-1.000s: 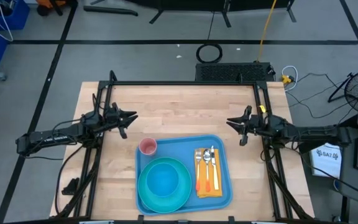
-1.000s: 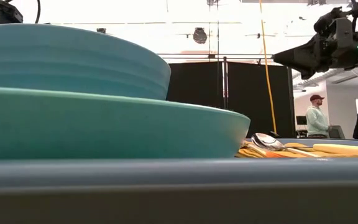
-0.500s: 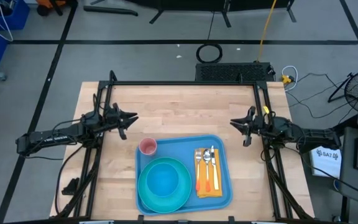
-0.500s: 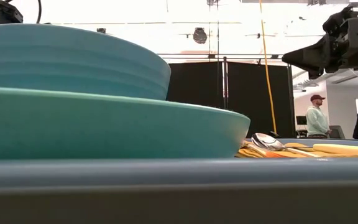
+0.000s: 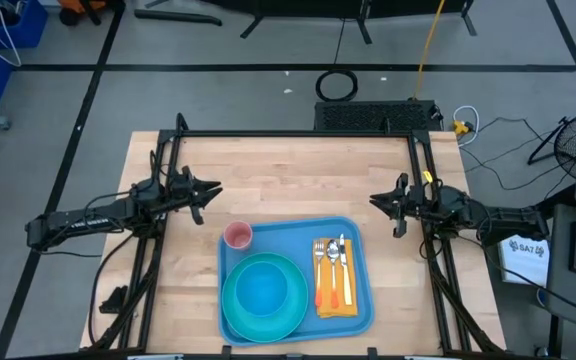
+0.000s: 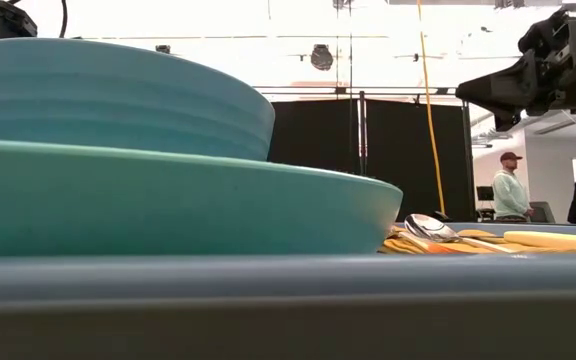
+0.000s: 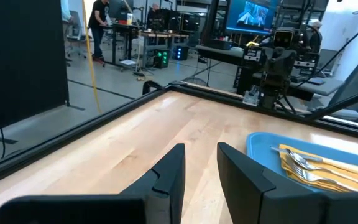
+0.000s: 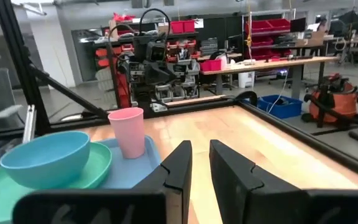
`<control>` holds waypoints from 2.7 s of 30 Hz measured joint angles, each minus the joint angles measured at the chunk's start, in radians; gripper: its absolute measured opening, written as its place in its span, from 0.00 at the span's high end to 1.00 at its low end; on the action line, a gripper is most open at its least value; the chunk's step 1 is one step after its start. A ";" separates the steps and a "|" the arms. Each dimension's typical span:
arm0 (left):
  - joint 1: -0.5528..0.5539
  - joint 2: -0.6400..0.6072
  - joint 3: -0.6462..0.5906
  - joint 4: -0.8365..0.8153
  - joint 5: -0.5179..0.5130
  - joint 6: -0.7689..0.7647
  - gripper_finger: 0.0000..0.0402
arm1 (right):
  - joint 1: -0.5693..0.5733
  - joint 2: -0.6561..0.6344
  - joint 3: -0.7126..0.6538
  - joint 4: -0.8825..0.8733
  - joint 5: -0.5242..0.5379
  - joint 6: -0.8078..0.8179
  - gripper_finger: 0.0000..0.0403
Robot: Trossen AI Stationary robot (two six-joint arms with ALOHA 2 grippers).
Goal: Set up tray
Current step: Return to Home Position
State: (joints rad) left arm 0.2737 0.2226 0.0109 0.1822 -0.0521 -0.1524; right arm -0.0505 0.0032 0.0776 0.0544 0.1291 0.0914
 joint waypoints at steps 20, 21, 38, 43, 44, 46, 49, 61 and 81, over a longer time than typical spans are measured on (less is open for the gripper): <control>0.000 0.000 0.000 0.001 -0.001 -0.002 0.76 | 0.000 0.000 0.000 0.000 0.000 0.028 0.88; 0.000 0.000 0.000 0.001 -0.001 -0.002 0.76 | 0.000 0.000 0.000 0.000 0.000 0.028 0.88; -0.001 0.000 0.000 0.002 -0.001 -0.002 0.76 | 0.000 0.000 0.000 0.000 0.000 0.028 0.88; -0.001 0.000 0.000 0.002 -0.001 -0.001 0.76 | 0.000 0.000 0.000 0.000 0.000 0.028 0.88; -0.001 0.000 0.000 0.002 -0.001 -0.001 0.76 | 0.000 0.000 0.000 0.001 0.000 0.028 0.88; -0.001 0.000 0.000 0.002 -0.001 -0.001 0.76 | 0.000 0.000 0.000 0.001 0.000 0.028 0.88; -0.001 0.000 0.000 0.002 -0.001 -0.001 0.76 | 0.000 0.000 0.000 0.000 0.000 0.028 0.88; 0.000 0.000 0.000 0.002 -0.001 -0.001 0.76 | 0.000 0.000 0.000 0.000 0.000 0.028 0.88; -0.001 0.000 0.000 0.002 -0.001 -0.001 0.76 | 0.000 0.000 0.000 0.001 0.000 0.028 0.88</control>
State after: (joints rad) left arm 0.2729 0.2226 0.0109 0.1837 -0.0528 -0.1535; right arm -0.0509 0.0029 0.0776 0.0551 0.1295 0.1192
